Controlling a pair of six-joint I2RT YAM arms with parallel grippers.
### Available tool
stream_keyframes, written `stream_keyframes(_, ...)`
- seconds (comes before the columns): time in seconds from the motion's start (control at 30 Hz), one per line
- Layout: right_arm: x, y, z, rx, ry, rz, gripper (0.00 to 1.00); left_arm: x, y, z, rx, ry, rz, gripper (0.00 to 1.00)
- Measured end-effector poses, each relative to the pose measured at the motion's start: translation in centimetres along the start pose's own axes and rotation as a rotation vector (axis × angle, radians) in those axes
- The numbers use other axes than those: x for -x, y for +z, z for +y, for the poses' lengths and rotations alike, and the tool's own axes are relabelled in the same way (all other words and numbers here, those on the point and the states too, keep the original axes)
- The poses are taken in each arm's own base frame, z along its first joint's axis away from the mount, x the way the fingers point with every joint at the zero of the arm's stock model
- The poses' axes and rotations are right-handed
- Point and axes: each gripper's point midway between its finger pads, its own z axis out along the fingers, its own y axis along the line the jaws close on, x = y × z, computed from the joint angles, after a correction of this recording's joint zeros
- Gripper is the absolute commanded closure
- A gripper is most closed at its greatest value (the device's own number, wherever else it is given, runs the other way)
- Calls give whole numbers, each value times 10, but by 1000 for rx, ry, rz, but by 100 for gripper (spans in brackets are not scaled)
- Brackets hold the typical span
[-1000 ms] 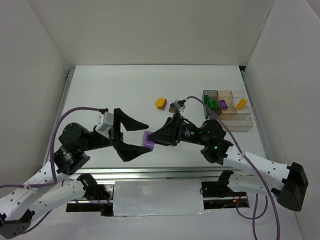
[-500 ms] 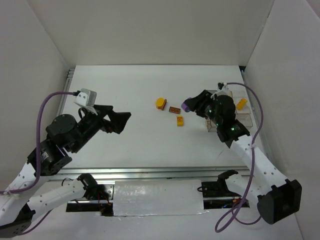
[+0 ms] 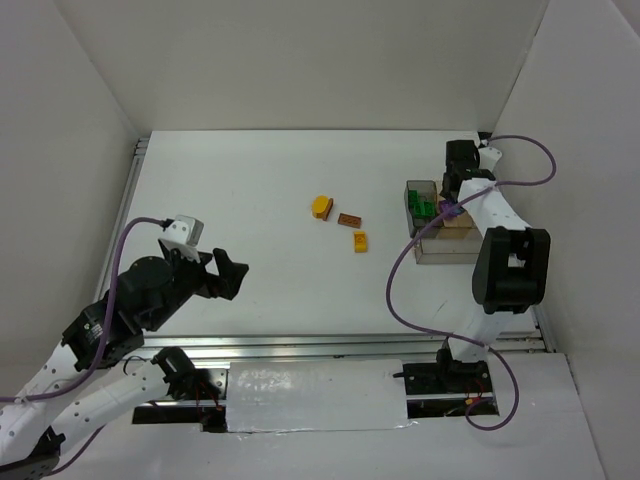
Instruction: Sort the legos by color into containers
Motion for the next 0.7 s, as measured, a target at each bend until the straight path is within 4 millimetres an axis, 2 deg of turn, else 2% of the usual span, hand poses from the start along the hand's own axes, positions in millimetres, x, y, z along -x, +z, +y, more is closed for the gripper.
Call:
stream_keyframes(0.07,-7,10,-16,-44,-17,38,100,0,0,0,3,1,-1,1)
stream_keyframes(0.13,-7,12,-25,-57,-19,54,98,-2,3,0,5,7,13,0)
stream_keyframes(0.3,0,11,-21,-34,-14,49,91,-15,13,0,28,30,76,1)
stream_keyframes(0.4,-4,14,-18,-27,-26,65,76,-18,15,1,33,35,90,0)
stream_keyframes(0.43,-5,17,-17,-25,-29,70,75,-18,15,1,33,35,91,0)
stream_keyframes(0.47,-7,20,-15,-23,-34,79,68,-18,15,1,34,35,91,1)
stream_keyframes(0.5,-9,22,-13,-21,-37,86,56,-18,15,1,35,35,91,0)
stream_keyframes(0.6,-16,31,-9,-16,-49,110,40,-18,15,1,36,35,92,1)
stream_keyframes(0.67,-19,32,-7,-9,-52,121,35,-21,17,1,41,40,105,1)
stream_keyframes(0.7,-20,32,-6,-4,-52,125,29,-22,19,1,44,43,113,0)
